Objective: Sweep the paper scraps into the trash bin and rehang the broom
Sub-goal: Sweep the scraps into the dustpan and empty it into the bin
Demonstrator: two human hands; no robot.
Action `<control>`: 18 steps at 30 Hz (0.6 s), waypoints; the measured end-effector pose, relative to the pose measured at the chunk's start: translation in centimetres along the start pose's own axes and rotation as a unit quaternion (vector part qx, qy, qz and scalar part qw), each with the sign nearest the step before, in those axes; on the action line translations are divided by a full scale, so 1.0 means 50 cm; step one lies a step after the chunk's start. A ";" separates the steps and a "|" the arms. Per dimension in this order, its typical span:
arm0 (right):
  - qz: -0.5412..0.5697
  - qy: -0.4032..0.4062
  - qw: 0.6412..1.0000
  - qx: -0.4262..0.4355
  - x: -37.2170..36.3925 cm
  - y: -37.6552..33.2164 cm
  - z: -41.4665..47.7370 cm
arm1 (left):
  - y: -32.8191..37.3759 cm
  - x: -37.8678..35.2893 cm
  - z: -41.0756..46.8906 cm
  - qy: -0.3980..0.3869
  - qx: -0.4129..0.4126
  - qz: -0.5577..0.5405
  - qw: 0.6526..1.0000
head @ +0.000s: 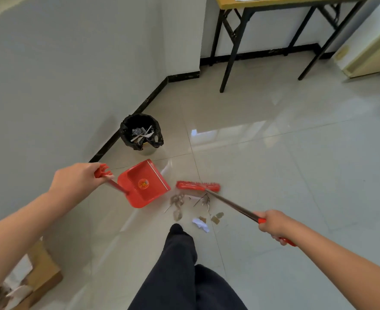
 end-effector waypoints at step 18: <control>0.377 0.093 0.896 -0.215 -0.135 0.096 0.002 | -0.091 -0.042 0.123 -0.113 -0.257 0.188 0.941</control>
Point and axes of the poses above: each hand's wrist, its own z-axis towards the middle knuckle, its own x-axis out of the back of the hand, y = z × x, the point moved 2 cm from there along z, towards the middle knuckle, and after that the axes turned 5 degrees about -x, right-handed, at the moved point
